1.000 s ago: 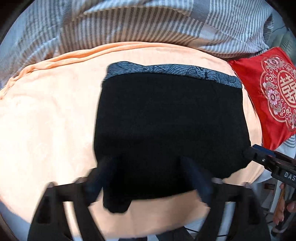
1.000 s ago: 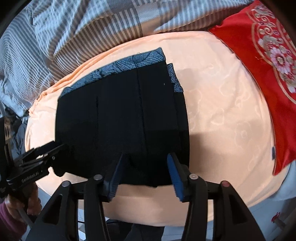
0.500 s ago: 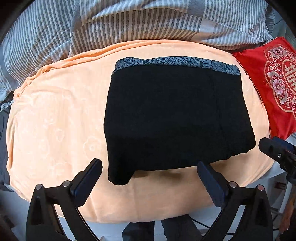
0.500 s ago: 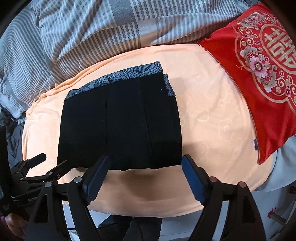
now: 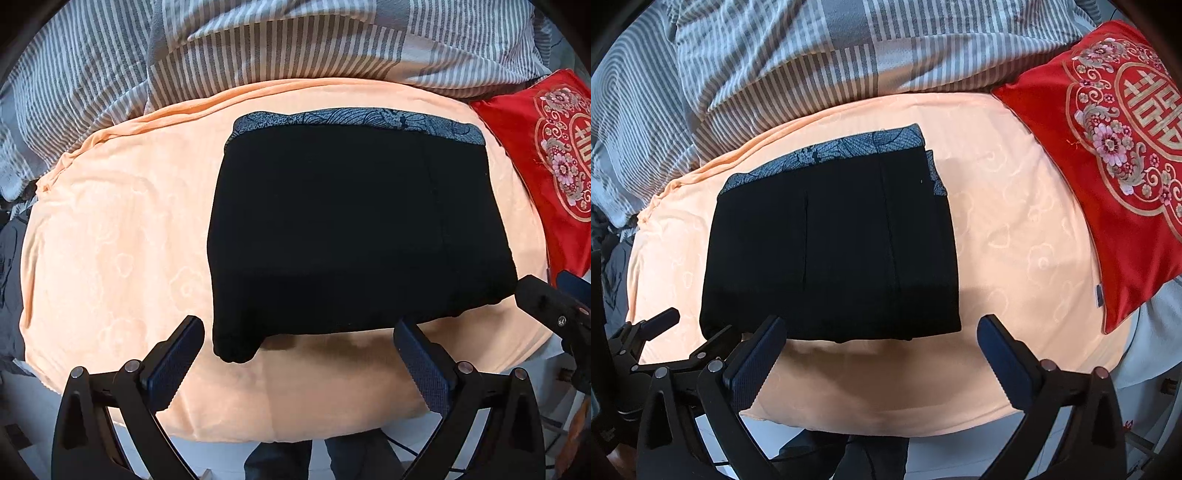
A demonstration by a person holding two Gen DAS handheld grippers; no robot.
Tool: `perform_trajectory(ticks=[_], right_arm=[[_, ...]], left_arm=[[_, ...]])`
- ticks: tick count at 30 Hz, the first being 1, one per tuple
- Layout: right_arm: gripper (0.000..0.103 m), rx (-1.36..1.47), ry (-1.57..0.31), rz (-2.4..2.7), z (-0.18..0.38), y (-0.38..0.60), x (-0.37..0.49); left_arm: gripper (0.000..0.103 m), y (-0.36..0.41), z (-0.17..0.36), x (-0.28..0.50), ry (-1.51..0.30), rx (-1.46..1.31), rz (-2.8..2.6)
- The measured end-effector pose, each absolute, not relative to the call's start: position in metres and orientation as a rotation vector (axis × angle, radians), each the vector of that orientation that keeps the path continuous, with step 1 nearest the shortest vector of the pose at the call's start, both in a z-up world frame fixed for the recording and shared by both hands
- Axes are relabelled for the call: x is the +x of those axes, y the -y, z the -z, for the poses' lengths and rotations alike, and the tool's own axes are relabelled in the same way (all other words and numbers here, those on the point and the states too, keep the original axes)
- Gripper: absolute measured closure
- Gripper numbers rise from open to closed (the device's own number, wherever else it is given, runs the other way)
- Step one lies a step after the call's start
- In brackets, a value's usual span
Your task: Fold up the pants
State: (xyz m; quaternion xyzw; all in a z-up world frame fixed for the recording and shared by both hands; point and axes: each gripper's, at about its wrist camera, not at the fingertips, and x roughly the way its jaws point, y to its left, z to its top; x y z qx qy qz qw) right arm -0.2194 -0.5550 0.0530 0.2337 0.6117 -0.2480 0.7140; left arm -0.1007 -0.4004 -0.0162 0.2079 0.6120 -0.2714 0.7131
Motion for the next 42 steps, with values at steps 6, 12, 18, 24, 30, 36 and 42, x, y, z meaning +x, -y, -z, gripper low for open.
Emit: perform_trajectory(ticks=[6, 12, 18, 24, 30, 36, 42], right_arm=[[0.000, 0.507, -1.370, 0.537, -0.0503, 0.5525, -0.2164], [0.000, 0.502, -1.376, 0.534, -0.0487, 0.5522, -0.2142], [0.000, 0.511, -1.385, 0.531, -0.0460, 0.5518, -0.2141], [0.000, 0.518, -1.386, 0.530, -0.0454, 0.5522, -0.2126], [0.000, 0.518, -1.387, 0.531, -0.0448, 0.5520, -0.2125], [0.000, 0.519, -1.386, 0.536, -0.0440, 0.5523, -0.2108], [0.000, 0.521, -1.384, 0.541, -0.0433, 0.5530, -0.2097]], left_arm=[[0.000, 0.4015, 0.0186, -0.1013, -1.361, 0.481, 0.577], [0.000, 0.4014, 0.0188, -0.1000, -1.358, 0.478, 0.563], [0.000, 0.4013, 0.0193, -0.0991, -1.361, 0.476, 0.566], [0.000, 0.4014, 0.0194, -0.0981, -1.359, 0.477, 0.573], [0.000, 0.4030, 0.0194, -0.0982, -1.359, 0.478, 0.576], [0.000, 0.4040, 0.0199, -0.0979, -1.361, 0.478, 0.577], [0.000, 0.4043, 0.0205, -0.0973, -1.361, 0.478, 0.578]])
